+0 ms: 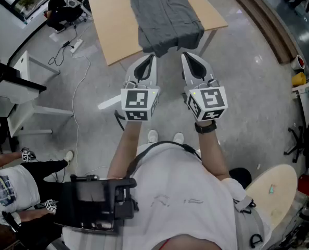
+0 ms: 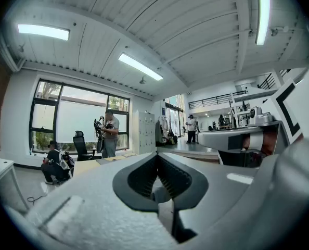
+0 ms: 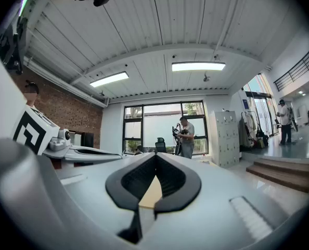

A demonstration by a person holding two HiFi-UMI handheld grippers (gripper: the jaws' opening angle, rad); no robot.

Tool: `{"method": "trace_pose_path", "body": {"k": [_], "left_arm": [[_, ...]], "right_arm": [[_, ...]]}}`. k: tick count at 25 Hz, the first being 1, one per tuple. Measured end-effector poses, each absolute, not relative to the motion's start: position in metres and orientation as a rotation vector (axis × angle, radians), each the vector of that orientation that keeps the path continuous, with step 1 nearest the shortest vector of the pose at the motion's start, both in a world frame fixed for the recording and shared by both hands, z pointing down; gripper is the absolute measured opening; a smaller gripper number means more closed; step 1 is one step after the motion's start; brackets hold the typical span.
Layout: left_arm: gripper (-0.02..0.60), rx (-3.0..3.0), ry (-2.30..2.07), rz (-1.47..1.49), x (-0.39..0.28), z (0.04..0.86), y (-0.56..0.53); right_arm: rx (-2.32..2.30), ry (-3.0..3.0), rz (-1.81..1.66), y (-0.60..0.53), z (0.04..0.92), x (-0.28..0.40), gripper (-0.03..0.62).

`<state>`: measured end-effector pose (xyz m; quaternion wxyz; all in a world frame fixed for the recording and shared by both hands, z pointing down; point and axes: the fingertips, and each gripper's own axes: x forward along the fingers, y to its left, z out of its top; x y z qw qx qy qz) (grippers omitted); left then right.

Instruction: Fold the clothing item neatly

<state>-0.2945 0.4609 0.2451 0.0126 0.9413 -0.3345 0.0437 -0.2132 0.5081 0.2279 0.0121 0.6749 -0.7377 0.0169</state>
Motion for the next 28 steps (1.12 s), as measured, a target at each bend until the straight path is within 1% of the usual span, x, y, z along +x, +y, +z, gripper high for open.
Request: {"method": "trace_pose_path", "body": {"k": [11, 16, 21, 24, 28], "left_arm": [[0.005, 2.912, -0.994, 0.144, -0.277, 0.251, 0.487], [0.005, 2.907, -1.013, 0.132, -0.262, 0.249, 0.495], [0.005, 2.918, -1.003, 0.105, -0.227, 0.243, 0.508], [0.005, 2.889, -1.116, 0.067, -0.217, 0.243, 0.517], [0.005, 2.842, -1.337, 0.016, -0.226, 0.246, 0.524]], "right_arm": [[2.092, -2.298, 0.075, 0.528, 0.235, -0.2, -0.002], [2.118, -2.283, 0.074, 0.541, 0.233, -0.18, -0.002], [2.157, -2.249, 0.085, 0.558, 0.232, -0.145, 0.0], [2.176, -2.24, 0.112, 0.573, 0.236, -0.13, 0.0], [2.164, -2.256, 0.166, 0.583, 0.256, -0.118, 0.0]]}}
